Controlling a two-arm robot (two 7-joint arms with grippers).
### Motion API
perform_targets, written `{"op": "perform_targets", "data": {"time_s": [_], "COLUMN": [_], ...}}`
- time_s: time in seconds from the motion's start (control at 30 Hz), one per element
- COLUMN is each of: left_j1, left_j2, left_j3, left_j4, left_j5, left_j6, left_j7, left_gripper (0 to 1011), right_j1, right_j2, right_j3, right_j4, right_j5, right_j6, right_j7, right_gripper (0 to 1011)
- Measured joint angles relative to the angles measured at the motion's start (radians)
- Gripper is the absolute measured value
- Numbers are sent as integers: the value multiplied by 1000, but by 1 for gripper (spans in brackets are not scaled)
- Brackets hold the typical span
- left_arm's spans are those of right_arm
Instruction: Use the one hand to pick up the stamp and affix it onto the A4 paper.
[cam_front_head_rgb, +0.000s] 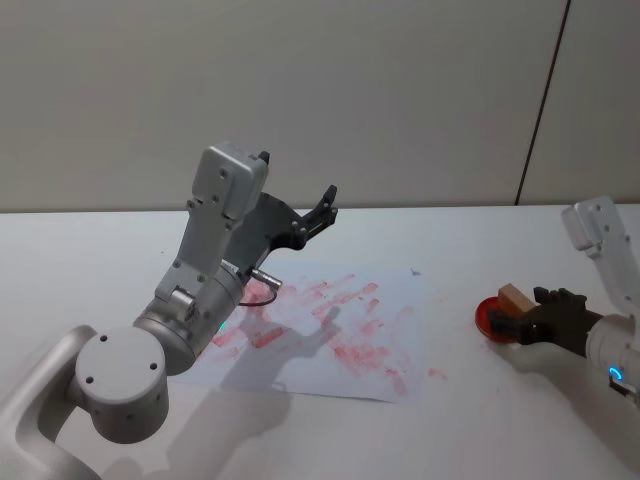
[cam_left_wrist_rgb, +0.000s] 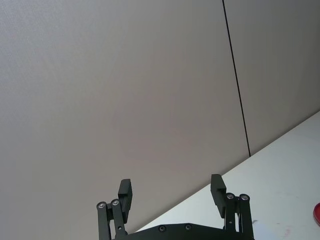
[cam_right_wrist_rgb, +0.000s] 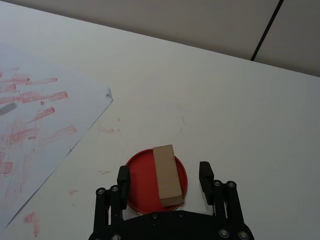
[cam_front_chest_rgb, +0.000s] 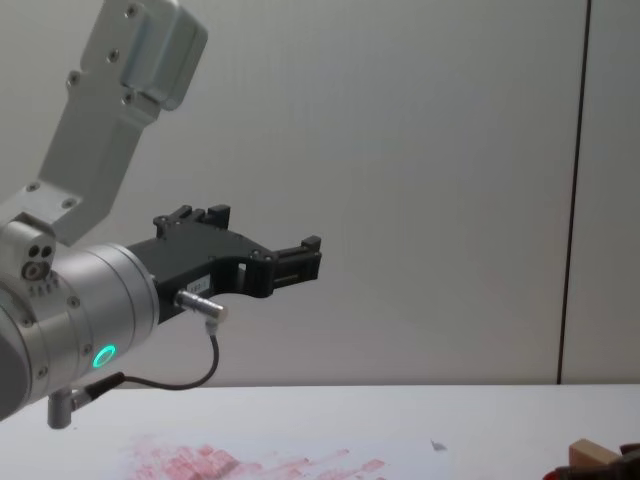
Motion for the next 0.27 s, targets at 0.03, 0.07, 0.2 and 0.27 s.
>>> {"op": "perform_targets", "data": {"time_s": [0.03, 0.07, 0.2, 0.27], "left_j1": [0, 0, 0, 0], "left_j2": [0, 0, 0, 0], "left_j3": [0, 0, 0, 0], "left_j4": [0, 0, 0, 0], "left_j5": [0, 0, 0, 0], "left_j6": [0, 0, 0, 0], "left_j7": [0, 0, 0, 0], "left_gripper": [1001, 1001, 1002, 1001], "right_j1": [0, 0, 1, 1], "right_j2": [0, 0, 0, -1], "right_j3": [0, 0, -1, -1], "right_j4": [0, 1, 2, 3], "right_j5": [0, -1, -2, -3], "right_j6": [0, 0, 0, 1], "right_j7": [0, 0, 1, 2], "right_gripper": [821, 860, 940, 1000]}}
